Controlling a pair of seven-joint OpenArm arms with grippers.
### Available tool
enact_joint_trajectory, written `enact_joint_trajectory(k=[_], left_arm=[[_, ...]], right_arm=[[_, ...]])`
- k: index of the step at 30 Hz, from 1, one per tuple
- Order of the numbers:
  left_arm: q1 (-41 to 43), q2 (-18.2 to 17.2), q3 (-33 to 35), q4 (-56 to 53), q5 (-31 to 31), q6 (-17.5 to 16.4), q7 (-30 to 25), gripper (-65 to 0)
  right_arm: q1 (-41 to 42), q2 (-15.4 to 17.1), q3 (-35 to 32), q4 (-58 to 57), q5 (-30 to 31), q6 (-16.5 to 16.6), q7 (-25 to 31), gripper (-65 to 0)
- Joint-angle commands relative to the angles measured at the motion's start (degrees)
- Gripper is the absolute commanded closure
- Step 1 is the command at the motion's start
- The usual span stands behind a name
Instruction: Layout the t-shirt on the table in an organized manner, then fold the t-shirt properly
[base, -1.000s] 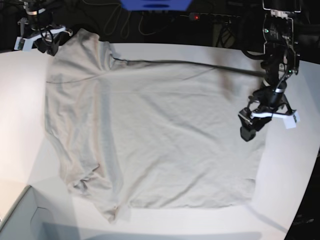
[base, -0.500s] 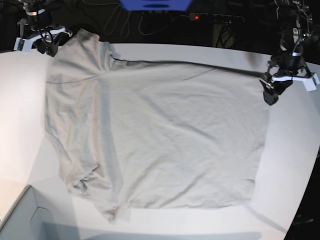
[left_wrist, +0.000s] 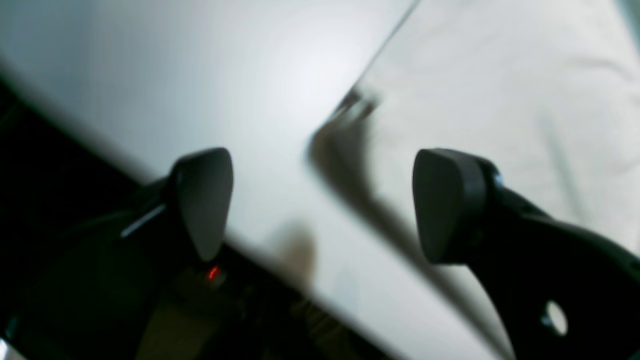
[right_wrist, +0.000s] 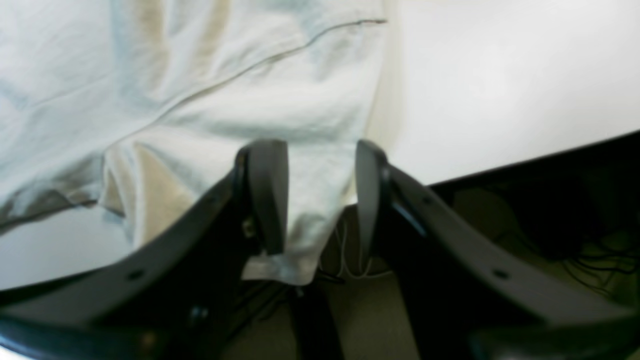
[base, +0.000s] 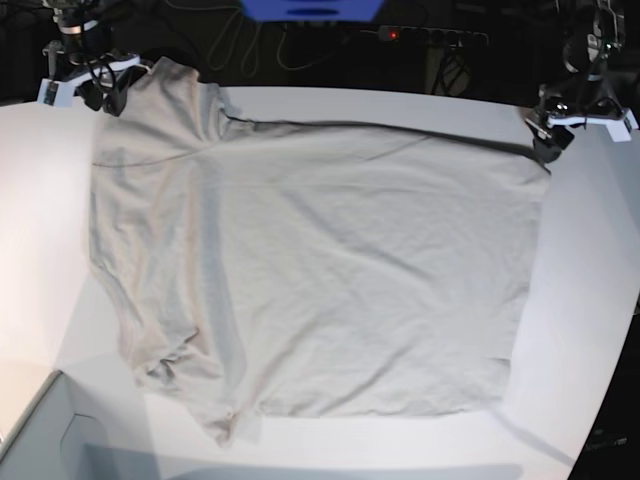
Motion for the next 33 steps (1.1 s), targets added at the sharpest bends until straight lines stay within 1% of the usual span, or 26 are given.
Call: enact_joint_trajectory(k=[1, 5, 8, 10, 13, 15, 21, 24, 27, 29, 33], left_arm=[[0.2, -0.8, -0.5, 0.8, -0.2, -0.5, -1.2, -54.2], [-0.7, -0.8, -0.4, -2.7, -0.2, -0.5, -1.2, -54.2], [-3.8, -0.8, -0.1, -4.4, -0.2, -0.5, -1.2, -53.7], [-5.6, -0.8, 0.0, -4.6, -0.2, -0.5, -1.2, -48.8], [-7.7, -0.8, 1.4, -4.6, -0.2, -0.5, -1.1, -37.2], [-9.2, -0.8, 2.7, -4.6, -0.2, -0.5, -1.1, -32.2], [-13.4, -0.8, 6.7, -9.0, -0.1, -0.5, -1.1, -24.5], [-13.8, -0.8, 7.4, -10.5, -0.1, -0.5, -1.2, -19.6], [-13.8, -0.7, 7.4, -10.1, -0.1, -0.5, -1.2, -10.3], [-13.8, -0.7, 7.4, -10.0, -0.1, 0.0, -1.2, -0.4], [-13.3, -0.8, 7.0, -9.9, -0.2, 0.0, -1.2, -0.9]], right_arm=[[-0.5, 0.2, 0.2, 1.1, 0.4, -0.1, 1.3, -22.8], [0.1, 0.2, 0.2, 1.0, 0.4, -0.1, 1.3, -22.8], [0.5, 0.3, 0.2, 0.7, 0.3, -0.1, 1.2, -22.8], [0.7, 0.3, 0.2, 0.7, 0.3, -0.1, 1.2, -22.8], [0.8, 0.4, 0.2, 0.7, 0.3, -0.1, 1.2, -22.8], [0.8, 0.4, 0.2, 0.7, 0.3, -0.1, 1.2, -22.8], [0.9, 0.5, 0.2, 0.7, 0.3, -0.1, 1.2, -22.8], [0.9, 0.5, 0.3, 0.7, 0.3, -0.1, 1.2, -22.8], [1.2, 0.5, 0.5, 0.7, 0.3, -0.1, 1.2, -22.8], [2.0, 0.5, 0.7, 0.7, 0.2, -0.1, 1.0, -22.8], [2.1, 0.5, 0.5, 0.8, 0.2, -0.1, 1.1, -22.8]])
